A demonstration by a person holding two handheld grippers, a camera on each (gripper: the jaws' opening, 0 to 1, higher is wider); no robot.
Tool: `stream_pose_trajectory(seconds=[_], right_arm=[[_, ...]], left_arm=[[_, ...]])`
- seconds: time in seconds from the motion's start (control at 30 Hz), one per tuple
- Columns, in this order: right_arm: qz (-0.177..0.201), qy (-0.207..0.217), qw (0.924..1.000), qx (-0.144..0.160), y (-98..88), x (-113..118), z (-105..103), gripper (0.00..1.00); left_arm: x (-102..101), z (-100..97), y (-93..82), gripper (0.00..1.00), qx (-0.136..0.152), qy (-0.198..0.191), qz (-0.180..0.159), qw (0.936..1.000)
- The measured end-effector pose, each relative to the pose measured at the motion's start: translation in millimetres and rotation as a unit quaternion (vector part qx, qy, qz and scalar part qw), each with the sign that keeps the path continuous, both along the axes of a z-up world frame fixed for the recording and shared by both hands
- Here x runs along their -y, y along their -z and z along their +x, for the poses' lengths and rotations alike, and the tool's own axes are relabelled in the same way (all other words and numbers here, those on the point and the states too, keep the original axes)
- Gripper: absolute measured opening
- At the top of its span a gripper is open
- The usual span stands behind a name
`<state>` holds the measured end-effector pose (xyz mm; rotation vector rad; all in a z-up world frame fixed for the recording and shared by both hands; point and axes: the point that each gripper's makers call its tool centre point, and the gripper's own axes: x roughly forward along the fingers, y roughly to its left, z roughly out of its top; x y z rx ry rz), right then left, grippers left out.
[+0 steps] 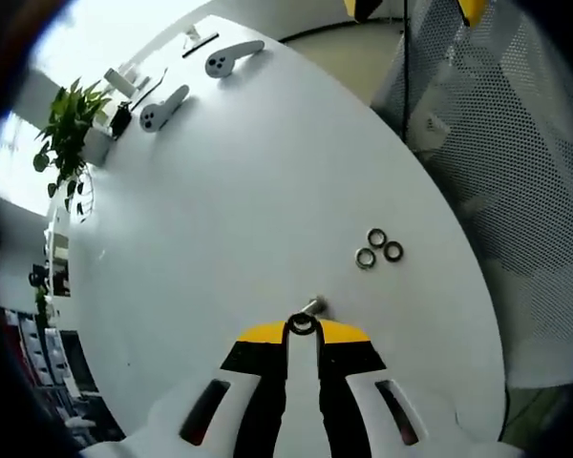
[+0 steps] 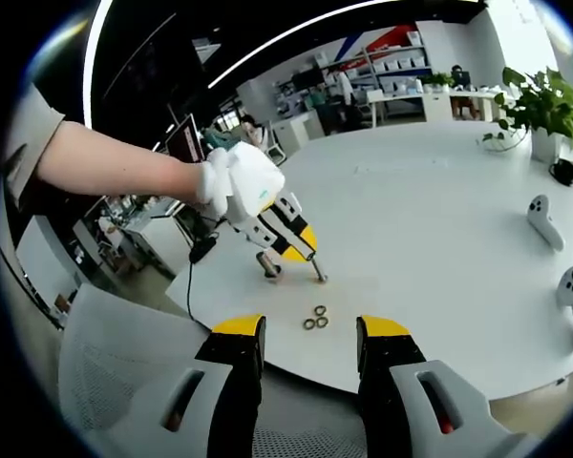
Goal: Place the washer onto the threaded stud by aligning its center hole with the stud, sliding it down to the base, and recovering from edge contact or off-axis alignment until the washer reaches the visible bottom stop.
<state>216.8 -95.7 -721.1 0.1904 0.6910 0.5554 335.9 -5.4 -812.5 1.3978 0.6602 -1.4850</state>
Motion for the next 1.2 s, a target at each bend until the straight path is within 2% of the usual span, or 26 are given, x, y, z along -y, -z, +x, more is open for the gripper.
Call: stream_pose_trajectory(seconds=[0.6, 0.9, 1.2], right_arm=[[0.001, 0.002, 1.0000, 0.000, -0.2, 0, 0, 0.40], [0.001, 0.003, 1.0000, -0.001, 0.3, 1, 1, 0.40], [0.002, 0.004, 1.0000, -0.001, 0.0, 2, 1, 0.40]], left_arm=[[4, -0.6, 2.3, 0.08, 0.002, 0.016, 0.014, 0.9998], [4, -4.7, 20.0, 0.08, -0.009, 0.023, 0.039, 0.9989], [-3, -5.9, 36.9, 0.08, -0.036, 0.011, 0.070, 0.9969]])
